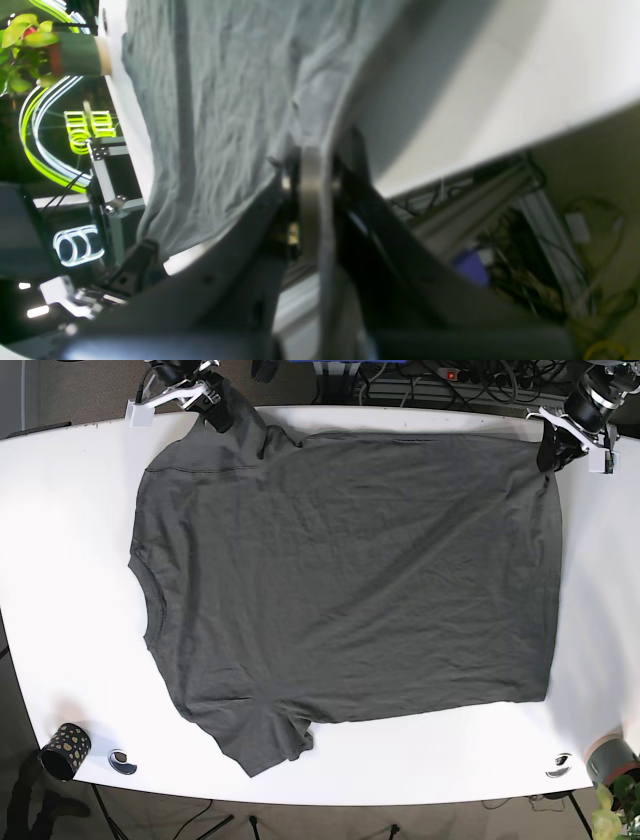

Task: Fold the T-shirt properly
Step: 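Lift the shoulder edge with both grippers and fold it over the body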

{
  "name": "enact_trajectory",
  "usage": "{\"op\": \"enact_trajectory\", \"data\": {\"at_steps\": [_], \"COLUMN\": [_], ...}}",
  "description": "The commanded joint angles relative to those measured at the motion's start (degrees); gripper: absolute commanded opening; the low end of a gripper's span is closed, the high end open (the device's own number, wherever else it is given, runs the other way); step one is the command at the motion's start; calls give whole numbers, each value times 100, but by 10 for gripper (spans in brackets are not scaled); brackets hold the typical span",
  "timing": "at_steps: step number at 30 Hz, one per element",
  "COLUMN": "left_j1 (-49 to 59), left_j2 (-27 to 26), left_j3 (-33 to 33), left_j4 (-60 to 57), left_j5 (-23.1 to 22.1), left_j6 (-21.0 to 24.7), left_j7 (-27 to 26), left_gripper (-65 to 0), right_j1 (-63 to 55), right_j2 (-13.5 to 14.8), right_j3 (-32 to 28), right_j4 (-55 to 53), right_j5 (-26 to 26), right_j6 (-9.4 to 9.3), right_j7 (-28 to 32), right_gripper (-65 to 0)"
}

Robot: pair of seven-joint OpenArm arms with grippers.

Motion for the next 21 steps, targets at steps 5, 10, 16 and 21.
{"op": "enact_trajectory", "data": {"at_steps": [5,10,16,21], "left_j1": [-574,-1216,-1849,-2253], "left_j2": [-31,-31,-57,-57], "left_j3": [-17,-61,-87,-43], "left_j4": [295,278,260,251], "left_j5": [-116,-107,-107,-107], "left_j6": [-42,134,239,248], "left_j7": [-122,757,1399,1416], "left_gripper": [-644,-644,-644,-642], "right_j1": [534,1044,1677,2275], "right_j2": [51,262,297,543], "right_j3": [25,-1,-10,-45], "right_j4": [82,64,-243,-648], "right_j5": [83,83,83,83], "right_j6": [91,82,82,82], "right_j7": [70,70,70,70], "right_gripper": [-650,-650,-650,-650]}}
